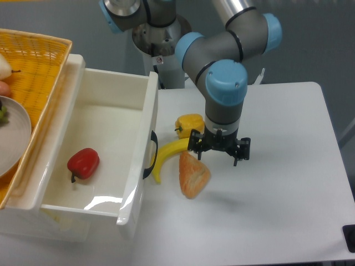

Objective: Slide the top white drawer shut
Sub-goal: 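Move the gripper down and toward the open white drawer's front panel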

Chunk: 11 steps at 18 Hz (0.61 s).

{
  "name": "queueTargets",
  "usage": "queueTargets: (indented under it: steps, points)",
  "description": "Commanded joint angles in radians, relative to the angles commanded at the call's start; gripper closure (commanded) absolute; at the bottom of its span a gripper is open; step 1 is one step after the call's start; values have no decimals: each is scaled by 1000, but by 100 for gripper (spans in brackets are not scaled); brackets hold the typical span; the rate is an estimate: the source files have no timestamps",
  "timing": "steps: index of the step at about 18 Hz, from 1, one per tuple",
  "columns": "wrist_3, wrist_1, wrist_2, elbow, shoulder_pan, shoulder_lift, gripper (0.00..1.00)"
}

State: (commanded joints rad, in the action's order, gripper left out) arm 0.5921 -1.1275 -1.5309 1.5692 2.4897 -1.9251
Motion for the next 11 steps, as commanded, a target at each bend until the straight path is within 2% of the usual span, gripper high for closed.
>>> queueTargets:
  steps: [6, 11]
  points:
    - [-25, -2, 11, 0, -31, -40, 0]
    - [-57, -2, 90, 9, -32, -54, 0]
